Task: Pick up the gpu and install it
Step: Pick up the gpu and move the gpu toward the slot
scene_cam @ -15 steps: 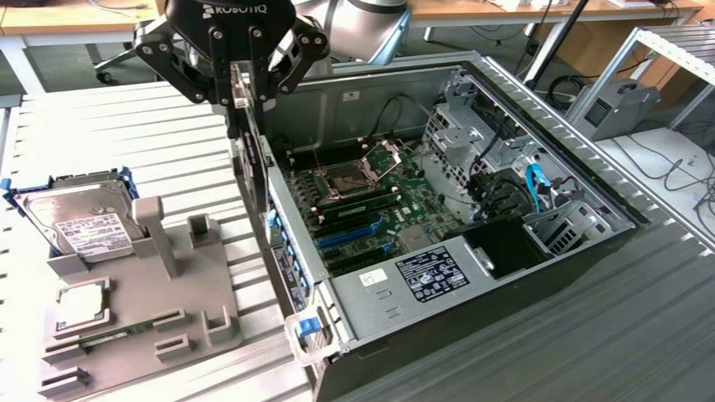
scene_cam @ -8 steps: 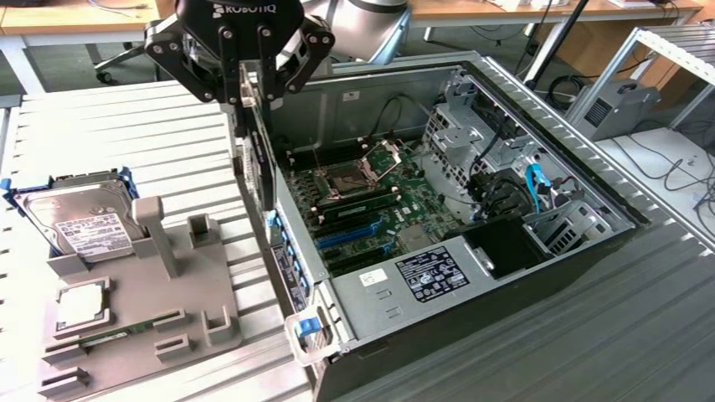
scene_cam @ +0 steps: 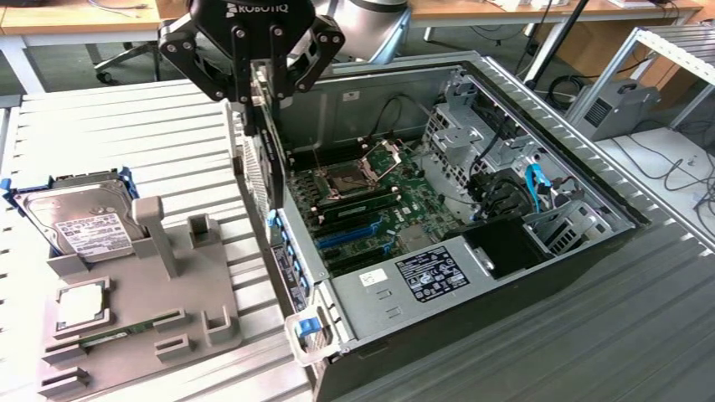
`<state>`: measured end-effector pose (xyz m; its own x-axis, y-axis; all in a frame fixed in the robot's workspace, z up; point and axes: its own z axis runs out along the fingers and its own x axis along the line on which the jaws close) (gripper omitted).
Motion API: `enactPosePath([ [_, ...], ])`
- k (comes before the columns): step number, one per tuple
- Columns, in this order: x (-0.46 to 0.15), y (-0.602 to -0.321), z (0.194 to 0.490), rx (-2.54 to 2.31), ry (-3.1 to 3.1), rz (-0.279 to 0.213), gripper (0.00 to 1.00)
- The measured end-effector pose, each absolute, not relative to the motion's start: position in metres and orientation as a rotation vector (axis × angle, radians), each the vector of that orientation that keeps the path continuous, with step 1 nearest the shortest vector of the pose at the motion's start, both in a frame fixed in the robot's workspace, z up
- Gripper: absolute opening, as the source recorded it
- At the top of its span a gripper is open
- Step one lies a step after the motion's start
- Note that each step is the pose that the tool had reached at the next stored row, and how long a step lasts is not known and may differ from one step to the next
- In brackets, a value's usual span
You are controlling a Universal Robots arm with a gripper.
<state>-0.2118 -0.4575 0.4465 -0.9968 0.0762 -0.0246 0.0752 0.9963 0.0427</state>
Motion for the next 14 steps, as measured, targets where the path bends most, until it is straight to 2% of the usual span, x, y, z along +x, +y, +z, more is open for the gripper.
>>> enactPosePath([
  [14,-0.2015,-0.4576,0.4463,0.118,3.112,0.063,0.26],
])
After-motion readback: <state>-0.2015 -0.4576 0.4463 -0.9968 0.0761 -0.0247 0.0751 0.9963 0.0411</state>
